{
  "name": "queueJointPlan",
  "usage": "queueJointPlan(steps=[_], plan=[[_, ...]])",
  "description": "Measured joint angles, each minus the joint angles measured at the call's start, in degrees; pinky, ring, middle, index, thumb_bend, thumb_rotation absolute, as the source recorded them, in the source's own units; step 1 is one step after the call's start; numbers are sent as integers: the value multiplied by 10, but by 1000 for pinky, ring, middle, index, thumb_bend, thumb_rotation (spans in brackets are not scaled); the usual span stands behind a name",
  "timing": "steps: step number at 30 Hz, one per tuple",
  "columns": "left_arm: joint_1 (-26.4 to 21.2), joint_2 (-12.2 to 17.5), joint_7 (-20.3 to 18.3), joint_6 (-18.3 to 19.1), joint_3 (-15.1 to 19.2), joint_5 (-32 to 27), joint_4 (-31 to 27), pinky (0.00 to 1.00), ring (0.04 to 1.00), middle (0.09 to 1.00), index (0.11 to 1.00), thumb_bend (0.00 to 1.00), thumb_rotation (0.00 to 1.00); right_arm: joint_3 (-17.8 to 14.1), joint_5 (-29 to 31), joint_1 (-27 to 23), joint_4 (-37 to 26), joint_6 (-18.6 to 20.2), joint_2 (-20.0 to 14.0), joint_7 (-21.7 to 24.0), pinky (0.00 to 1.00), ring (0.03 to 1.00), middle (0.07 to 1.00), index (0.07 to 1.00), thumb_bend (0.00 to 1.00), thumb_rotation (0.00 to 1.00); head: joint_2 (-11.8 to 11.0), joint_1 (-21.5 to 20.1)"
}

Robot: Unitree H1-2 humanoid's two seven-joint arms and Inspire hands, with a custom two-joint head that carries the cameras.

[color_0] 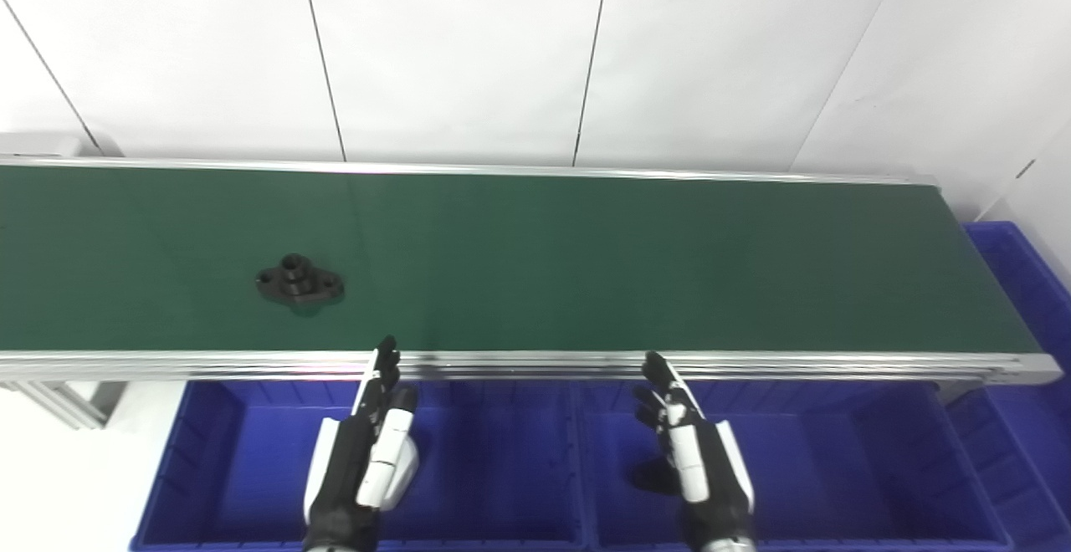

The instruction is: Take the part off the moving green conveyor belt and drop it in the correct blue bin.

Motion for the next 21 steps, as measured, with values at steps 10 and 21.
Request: queueJointPlan(steps=[10,21], plan=[[1,4,20,-54,-3,15,55,953,976,1000,1000,459,802,-21,36,8,58,-55,-25,19,964,951,982,972,913,1000,-58,74],[-2,5,30,-87,-3,12,83,937,980,1000,1000,430,684,-30,52,6,88,-77,-36,36,1000,986,1000,1000,846,1000,-79,108]])
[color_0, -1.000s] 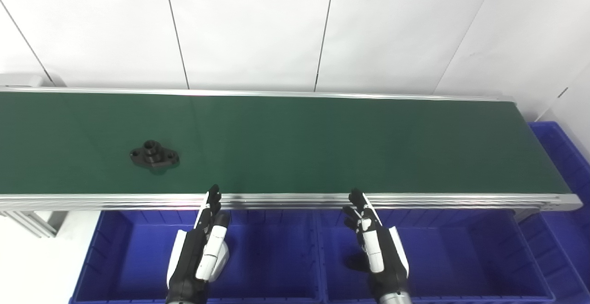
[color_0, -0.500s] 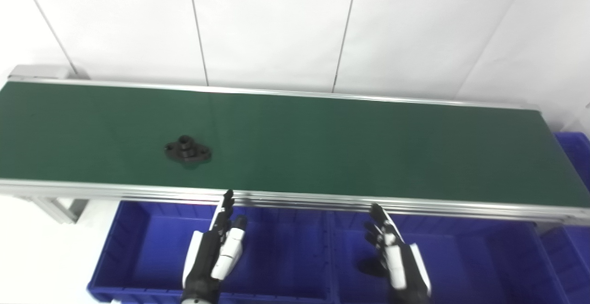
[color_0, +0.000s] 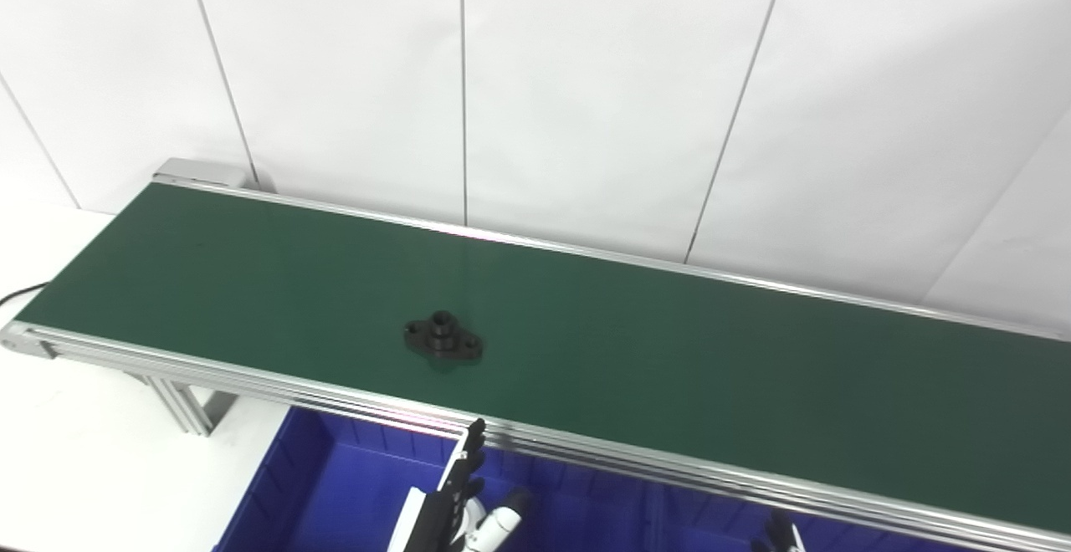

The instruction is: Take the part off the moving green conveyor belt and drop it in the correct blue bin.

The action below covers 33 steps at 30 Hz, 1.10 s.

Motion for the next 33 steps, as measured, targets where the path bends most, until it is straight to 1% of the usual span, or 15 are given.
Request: queueJointPlan(steps=[3,7,11,13,15,16,17,19,21,22,24,28,29,31,33], plan=[[0,0,0,0,0,0,0,907,973,1000,1000,428,667,-1,1,0,0,0,-2,2,1000,992,1000,1000,838,1000,2,-6],[0,0,0,0,0,0,0,907,976,1000,1000,421,660,-1,0,0,0,0,-1,2,1000,981,998,1000,843,1000,2,-7],[0,0,0,0,0,0,0,926,979,1000,1000,421,658,4,-20,-1,1,-15,-1,2,1000,977,1000,1000,779,1000,1,-11],[0,0,0,0,0,-1,0,925,981,1000,1000,417,659,8,-38,-4,0,-19,-3,1,1000,971,1000,1000,780,1000,2,-11],[0,0,0,0,0,-1,0,922,979,1000,1000,420,658,10,-70,-8,-1,-19,-4,-6,997,958,1000,1000,780,994,6,-11],[-1,0,-1,0,0,-1,0,922,978,1000,1000,416,650,10,-92,-9,-5,-19,-4,-14,993,962,1000,1000,756,979,12,-13],[-1,0,-1,0,1,-1,0,922,977,1000,1000,413,644,11,-121,-11,-10,-19,-4,-25,949,947,998,1000,722,946,14,-14],[-2,0,-1,0,2,-10,2,945,984,1000,1000,406,645,11,-189,-16,-27,-20,-5,-48,904,927,975,1000,713,874,20,-32],[-3,0,-3,1,2,-13,3,934,981,1000,1000,415,664,10,-261,-26,-51,-21,-10,-72,885,919,961,991,770,830,20,-33],[-3,0,-4,1,2,-14,3,930,980,1000,1000,418,671,10,-291,-34,-62,-21,-15,-81,879,917,958,987,789,818,22,-46],[-4,1,-9,2,3,-25,6,919,973,1000,1000,423,710,1,-339,-56,-77,-18,-25,-95,810,886,945,964,871,789,24,-56],[-5,1,-16,2,3,-31,8,925,987,1000,1000,436,754,-21,-381,-113,-103,2,-42,-106,746,853,922,942,937,757,29,-74],[-5,1,-17,2,3,-31,9,927,988,1000,1000,444,758,-22,-389,-127,-104,14,-42,-106,742,854,917,936,940,726,29,-74],[-6,1,-18,2,3,-34,9,930,988,1000,1000,448,760,-20,-405,-148,-106,43,-40,-99,742,857,914,930,942,703,33,-79],[-6,2,-18,2,3,-34,9,946,989,1000,1000,449,774,-11,-421,-164,-112,66,-38,-89,727,857,914,913,942,641,36,-84]])
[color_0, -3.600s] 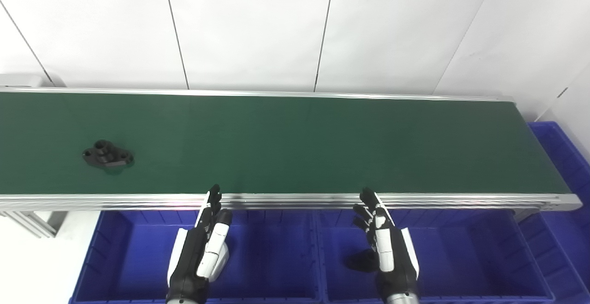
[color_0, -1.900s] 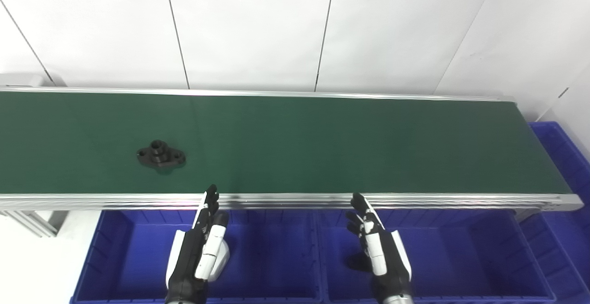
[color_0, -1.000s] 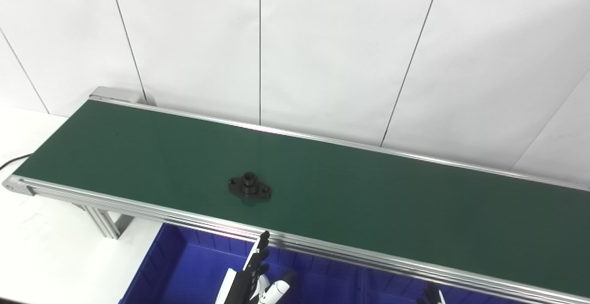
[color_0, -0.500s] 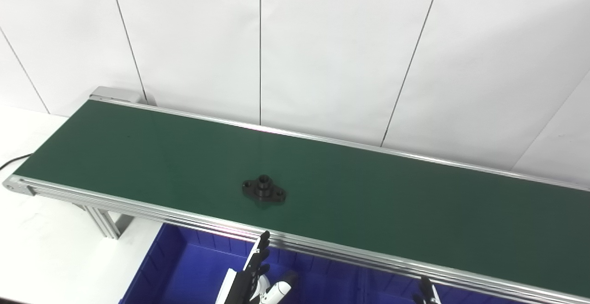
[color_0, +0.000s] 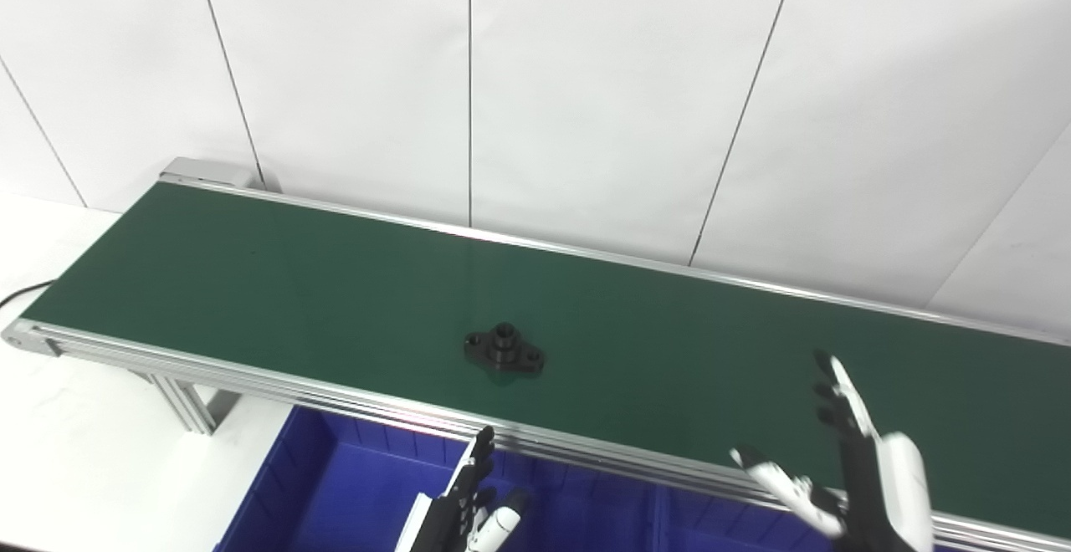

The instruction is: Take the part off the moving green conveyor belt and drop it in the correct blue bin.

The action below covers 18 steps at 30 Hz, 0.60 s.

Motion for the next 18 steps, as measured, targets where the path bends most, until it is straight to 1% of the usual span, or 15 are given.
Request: queueJointPlan(steps=[1,2,3,5,7,8,10,11,13,18], plan=[[0,0,0,0,0,0,0,951,991,1000,1000,453,788,7,-13,-10,-7,20,2,8,694,845,914,910,935,626,0,0],[0,0,0,0,-1,0,0,953,992,1000,1000,455,794,12,-26,-20,-10,33,5,14,682,841,914,908,933,621,3,-8],[-1,1,-1,0,-2,0,0,963,994,1000,1000,458,799,19,-40,-33,-12,48,8,21,648,824,909,904,938,619,4,-11],[-1,1,-4,2,-3,1,-1,976,1000,1000,1000,451,813,30,-67,-60,-12,84,14,35,589,790,898,900,960,643,7,-16],[-1,1,-8,5,-3,0,-2,980,1000,1000,1000,450,813,42,-91,-89,-10,117,20,48,581,785,897,900,963,649,9,-18],[-1,1,-10,7,-3,0,-4,984,1000,1000,1000,447,820,50,-101,-99,-8,124,20,55,602,788,892,900,964,649,17,-19],[-1,1,-11,13,-4,0,-14,994,1000,1000,1000,438,827,67,-129,-117,2,145,19,68,631,794,884,896,971,638,17,-19],[-1,1,-11,13,-4,1,-16,997,1000,1000,1000,436,829,74,-141,-126,11,153,18,73,638,796,882,894,973,634,23,-19],[-1,1,-11,13,-4,1,-16,997,1000,1000,1000,424,836,83,-160,-142,29,174,17,86,627,795,877,887,977,616,25,-19],[-1,1,-11,17,-5,6,-22,1000,1000,1000,1000,464,855,109,-198,-175,61,201,6,100,606,775,866,881,991,592,33,-22]])
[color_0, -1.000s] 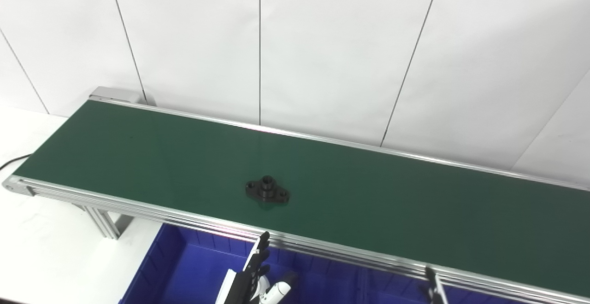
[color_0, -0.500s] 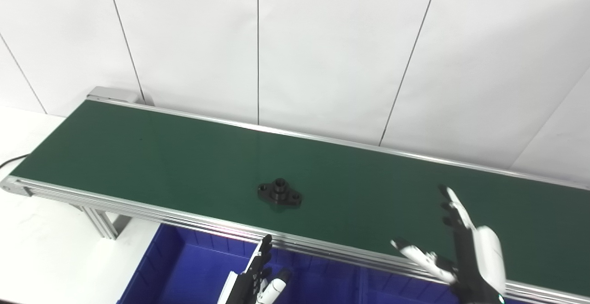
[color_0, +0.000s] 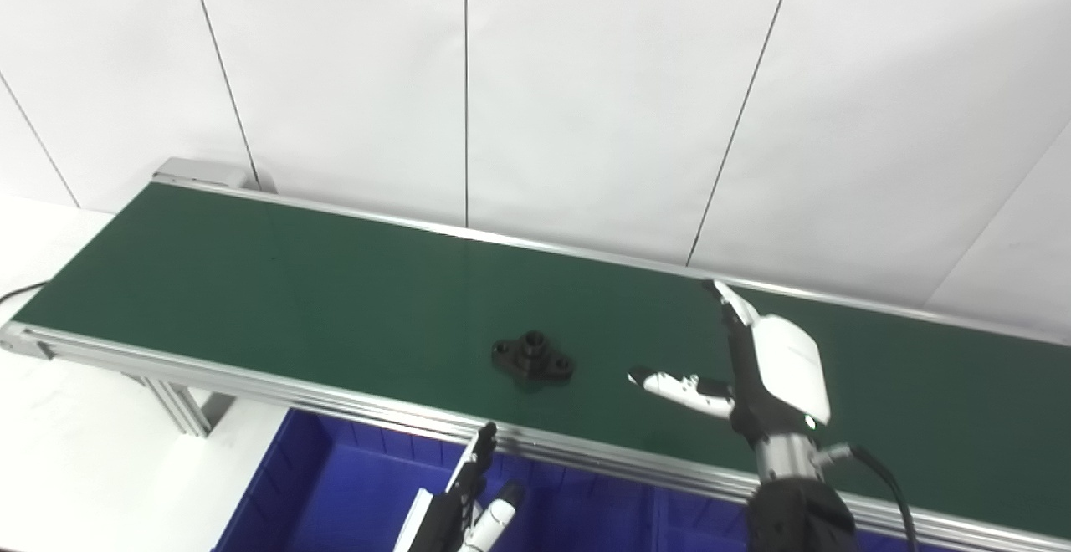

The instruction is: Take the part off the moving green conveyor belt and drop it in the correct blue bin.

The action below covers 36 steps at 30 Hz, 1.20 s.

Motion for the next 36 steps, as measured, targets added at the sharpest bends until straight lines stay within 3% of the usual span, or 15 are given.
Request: queueJointPlan(steps=[9,14,17,29,33,36], plan=[[1,0,-5,5,-1,2,-20,1000,1000,1000,1000,516,871,51,-49,-62,79,46,2,22,527,691,825,847,1000,589,11,-11],[1,-1,-6,14,-1,3,-35,1000,1000,1000,1000,542,901,66,-52,-88,127,61,9,33,495,686,805,844,1000,595,20,-15],[4,-1,-7,28,-2,3,-44,1000,1000,1000,1000,546,907,76,-53,-97,152,71,12,39,456,632,781,843,1000,601,26,-17],[10,-1,-8,51,-6,5,-74,1000,1000,1000,1000,540,924,93,-62,-118,214,73,14,59,418,518,672,804,1000,536,40,-6],[14,-1,-8,57,-8,7,-84,1000,1000,1000,1000,540,935,100,-62,-118,225,74,9,59,433,531,636,788,1000,489,45,-3],[17,-1,-6,59,-8,7,-91,1000,1000,1000,1000,536,938,103,-54,-115,234,73,5,53,263,335,444,763,1000,442,47,1]])
